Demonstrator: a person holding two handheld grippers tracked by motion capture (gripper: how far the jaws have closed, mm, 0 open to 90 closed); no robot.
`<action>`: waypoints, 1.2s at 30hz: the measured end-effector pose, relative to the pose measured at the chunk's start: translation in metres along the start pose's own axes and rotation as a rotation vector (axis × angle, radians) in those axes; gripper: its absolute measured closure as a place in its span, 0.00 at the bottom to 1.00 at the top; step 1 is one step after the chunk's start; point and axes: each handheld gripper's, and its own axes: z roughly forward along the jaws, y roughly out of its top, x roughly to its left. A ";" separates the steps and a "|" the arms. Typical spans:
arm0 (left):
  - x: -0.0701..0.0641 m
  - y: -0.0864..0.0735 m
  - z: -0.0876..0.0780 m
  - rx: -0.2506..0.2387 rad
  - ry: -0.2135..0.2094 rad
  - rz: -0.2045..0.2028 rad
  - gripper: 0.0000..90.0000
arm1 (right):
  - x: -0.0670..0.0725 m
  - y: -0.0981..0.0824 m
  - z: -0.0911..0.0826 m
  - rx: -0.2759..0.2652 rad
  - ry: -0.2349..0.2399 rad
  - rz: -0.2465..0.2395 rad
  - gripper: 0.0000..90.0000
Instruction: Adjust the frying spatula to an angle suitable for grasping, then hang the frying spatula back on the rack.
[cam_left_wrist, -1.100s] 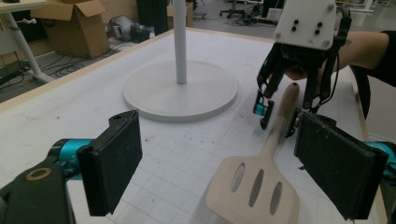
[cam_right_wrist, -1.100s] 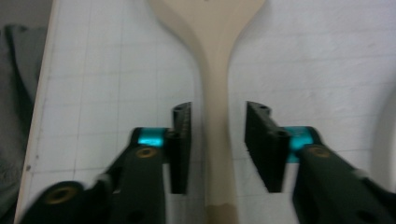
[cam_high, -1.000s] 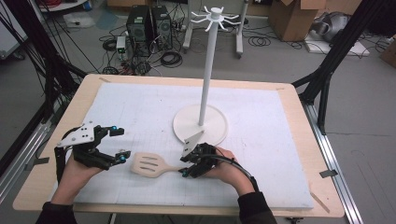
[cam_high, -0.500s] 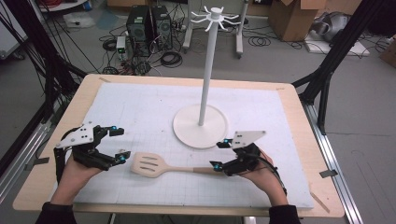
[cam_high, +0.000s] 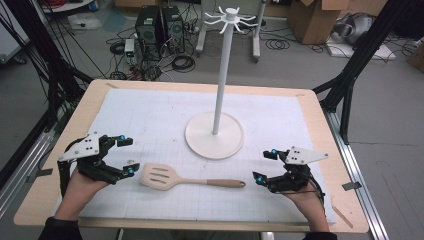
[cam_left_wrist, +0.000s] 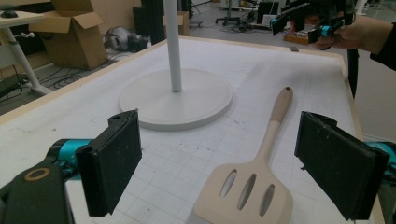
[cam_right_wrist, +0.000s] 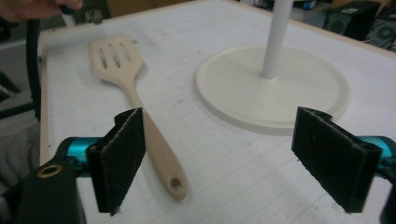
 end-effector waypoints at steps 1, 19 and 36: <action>0.000 0.000 -0.001 0.000 -0.001 -0.001 0.17 | -0.001 -0.001 -0.002 -0.015 -0.006 0.011 0.17; 0.000 0.002 -0.002 -0.016 0.013 0.007 0.17 | -0.014 -0.006 -0.017 -0.129 -0.042 0.099 0.13; -0.016 0.027 0.038 0.030 -0.091 0.044 0.16 | -0.019 -0.007 -0.023 -0.143 -0.034 0.109 0.13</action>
